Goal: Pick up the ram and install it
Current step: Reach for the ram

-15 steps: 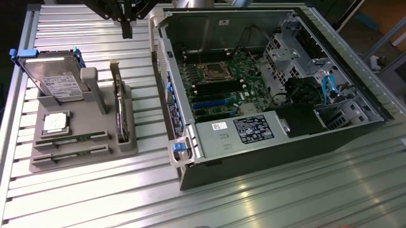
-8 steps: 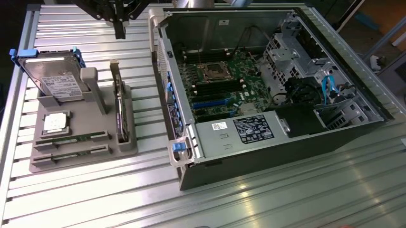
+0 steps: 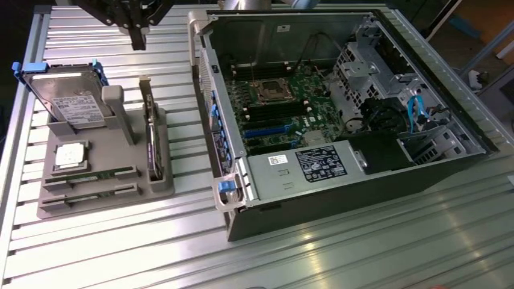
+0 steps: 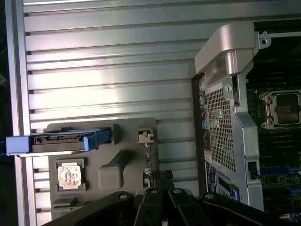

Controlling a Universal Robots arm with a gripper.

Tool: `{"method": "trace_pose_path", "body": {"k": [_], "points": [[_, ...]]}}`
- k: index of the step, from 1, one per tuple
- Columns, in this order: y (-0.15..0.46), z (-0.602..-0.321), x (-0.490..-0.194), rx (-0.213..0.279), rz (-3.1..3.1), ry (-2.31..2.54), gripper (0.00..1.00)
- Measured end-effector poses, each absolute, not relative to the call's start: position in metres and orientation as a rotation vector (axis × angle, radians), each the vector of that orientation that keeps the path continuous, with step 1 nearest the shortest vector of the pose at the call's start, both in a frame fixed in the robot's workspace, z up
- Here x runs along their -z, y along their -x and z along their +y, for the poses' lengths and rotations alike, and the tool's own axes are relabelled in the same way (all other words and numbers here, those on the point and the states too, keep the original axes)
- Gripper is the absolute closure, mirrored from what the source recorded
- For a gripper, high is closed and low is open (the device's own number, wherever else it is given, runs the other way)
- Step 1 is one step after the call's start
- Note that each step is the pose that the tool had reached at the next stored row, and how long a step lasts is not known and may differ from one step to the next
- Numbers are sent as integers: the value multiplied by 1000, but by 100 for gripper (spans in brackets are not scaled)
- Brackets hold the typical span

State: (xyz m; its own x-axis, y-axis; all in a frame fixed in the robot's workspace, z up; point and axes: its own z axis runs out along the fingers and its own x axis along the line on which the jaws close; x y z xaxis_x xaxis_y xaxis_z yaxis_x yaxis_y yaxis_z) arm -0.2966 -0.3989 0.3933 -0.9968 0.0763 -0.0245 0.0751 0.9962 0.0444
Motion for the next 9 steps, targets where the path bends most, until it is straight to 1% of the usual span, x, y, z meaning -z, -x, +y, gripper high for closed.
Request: {"method": "trace_pose_path", "body": {"k": [9], "points": [[317, -399, -393, -68, 3112, -118, 89]]}}
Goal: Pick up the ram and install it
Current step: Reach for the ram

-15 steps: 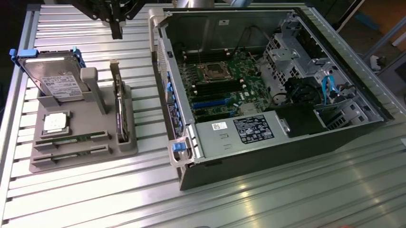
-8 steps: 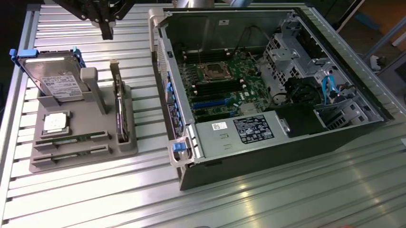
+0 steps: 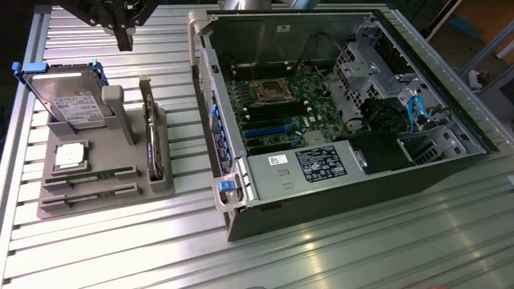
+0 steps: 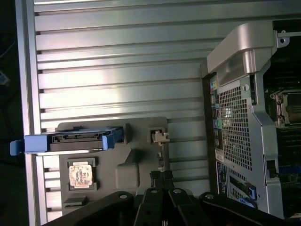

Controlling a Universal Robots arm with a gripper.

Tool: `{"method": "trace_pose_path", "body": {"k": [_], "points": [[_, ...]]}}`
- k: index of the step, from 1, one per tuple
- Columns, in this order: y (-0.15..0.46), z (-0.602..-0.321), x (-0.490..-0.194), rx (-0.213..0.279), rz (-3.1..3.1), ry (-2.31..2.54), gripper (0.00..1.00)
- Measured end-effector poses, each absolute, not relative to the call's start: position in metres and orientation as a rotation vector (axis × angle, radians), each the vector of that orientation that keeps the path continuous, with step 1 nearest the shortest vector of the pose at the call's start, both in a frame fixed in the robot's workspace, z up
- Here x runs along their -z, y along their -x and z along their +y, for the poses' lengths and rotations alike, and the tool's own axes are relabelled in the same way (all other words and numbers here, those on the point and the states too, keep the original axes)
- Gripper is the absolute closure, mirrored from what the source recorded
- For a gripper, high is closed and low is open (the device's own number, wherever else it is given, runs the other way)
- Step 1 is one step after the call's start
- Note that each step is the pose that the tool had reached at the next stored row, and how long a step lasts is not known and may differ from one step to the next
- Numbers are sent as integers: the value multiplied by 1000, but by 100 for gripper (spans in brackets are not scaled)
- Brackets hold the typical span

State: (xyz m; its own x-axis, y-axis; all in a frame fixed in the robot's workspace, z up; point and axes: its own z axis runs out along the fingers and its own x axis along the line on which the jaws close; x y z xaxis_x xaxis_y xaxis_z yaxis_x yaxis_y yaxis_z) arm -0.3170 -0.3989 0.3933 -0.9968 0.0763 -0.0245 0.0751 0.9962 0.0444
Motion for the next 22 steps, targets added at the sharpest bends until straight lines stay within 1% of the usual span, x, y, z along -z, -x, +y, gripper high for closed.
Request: {"method": "trace_pose_path", "body": {"k": [22], "points": [[372, -399, -393, -68, 3112, -118, 89]]}}
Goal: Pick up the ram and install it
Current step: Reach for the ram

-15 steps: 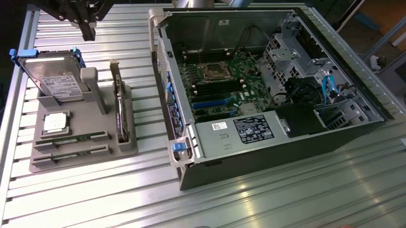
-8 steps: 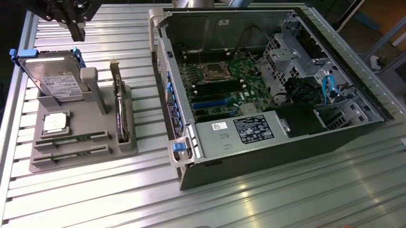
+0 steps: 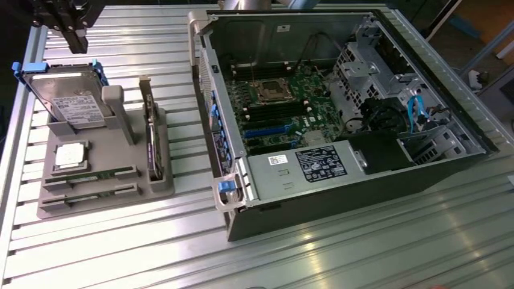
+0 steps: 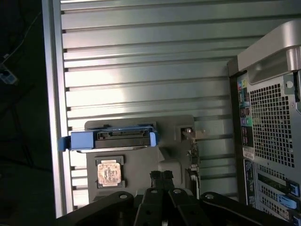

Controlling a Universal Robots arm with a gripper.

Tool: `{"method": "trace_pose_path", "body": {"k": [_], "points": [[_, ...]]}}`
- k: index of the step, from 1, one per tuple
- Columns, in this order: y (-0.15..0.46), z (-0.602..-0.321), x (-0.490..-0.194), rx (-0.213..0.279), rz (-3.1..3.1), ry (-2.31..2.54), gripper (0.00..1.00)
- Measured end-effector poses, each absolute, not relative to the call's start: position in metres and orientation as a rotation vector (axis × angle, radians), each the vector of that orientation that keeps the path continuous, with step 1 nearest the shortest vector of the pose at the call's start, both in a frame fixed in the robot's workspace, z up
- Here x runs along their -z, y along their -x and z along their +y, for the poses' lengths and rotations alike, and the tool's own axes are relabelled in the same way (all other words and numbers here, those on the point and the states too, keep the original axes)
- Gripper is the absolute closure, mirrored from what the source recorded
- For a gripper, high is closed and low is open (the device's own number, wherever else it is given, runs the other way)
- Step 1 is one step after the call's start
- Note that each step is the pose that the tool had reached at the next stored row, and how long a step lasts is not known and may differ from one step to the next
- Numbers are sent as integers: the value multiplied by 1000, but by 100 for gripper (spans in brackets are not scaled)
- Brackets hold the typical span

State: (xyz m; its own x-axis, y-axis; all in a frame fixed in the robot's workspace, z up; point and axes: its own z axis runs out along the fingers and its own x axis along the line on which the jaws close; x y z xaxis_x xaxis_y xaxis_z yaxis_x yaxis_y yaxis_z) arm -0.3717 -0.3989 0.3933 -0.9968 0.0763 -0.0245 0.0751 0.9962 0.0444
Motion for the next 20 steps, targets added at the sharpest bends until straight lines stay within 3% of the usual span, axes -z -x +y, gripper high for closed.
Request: {"method": "trace_pose_path", "body": {"k": [20], "points": [[392, -401, -393, -68, 3112, -118, 89]]}}
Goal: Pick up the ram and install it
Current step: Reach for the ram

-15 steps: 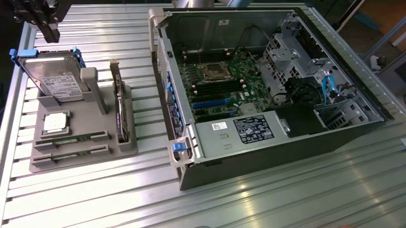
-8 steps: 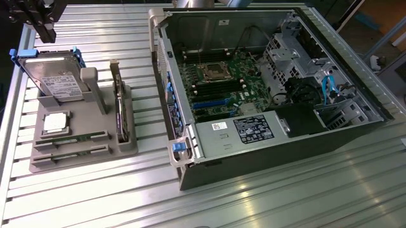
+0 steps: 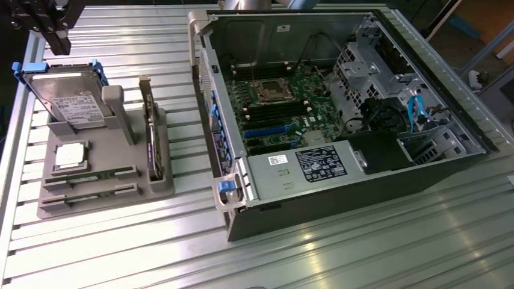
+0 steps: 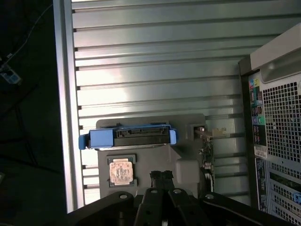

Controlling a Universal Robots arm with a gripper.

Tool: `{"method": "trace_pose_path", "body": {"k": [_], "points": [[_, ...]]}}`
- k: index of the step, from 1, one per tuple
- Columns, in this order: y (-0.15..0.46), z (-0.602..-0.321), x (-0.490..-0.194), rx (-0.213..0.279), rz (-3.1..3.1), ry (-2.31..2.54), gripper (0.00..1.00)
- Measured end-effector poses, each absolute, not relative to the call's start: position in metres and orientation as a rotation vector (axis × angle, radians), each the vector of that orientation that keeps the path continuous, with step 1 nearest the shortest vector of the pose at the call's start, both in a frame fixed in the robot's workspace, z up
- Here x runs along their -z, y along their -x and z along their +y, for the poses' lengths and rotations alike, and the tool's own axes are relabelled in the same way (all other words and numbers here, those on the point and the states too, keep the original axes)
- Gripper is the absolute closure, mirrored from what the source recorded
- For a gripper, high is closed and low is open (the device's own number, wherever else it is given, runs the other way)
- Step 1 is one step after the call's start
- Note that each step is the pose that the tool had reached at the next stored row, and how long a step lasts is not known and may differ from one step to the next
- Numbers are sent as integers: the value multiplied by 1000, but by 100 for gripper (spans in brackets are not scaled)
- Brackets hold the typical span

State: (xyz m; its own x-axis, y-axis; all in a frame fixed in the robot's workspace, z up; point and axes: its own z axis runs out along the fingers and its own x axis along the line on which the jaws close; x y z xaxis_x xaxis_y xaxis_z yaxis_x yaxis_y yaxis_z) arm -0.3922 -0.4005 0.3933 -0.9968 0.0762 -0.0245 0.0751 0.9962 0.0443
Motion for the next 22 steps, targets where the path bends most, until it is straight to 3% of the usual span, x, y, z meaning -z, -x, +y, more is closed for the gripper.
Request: {"method": "trace_pose_path", "body": {"k": [22], "points": [[392, -426, -393, -68, 3113, -118, 89]]}}
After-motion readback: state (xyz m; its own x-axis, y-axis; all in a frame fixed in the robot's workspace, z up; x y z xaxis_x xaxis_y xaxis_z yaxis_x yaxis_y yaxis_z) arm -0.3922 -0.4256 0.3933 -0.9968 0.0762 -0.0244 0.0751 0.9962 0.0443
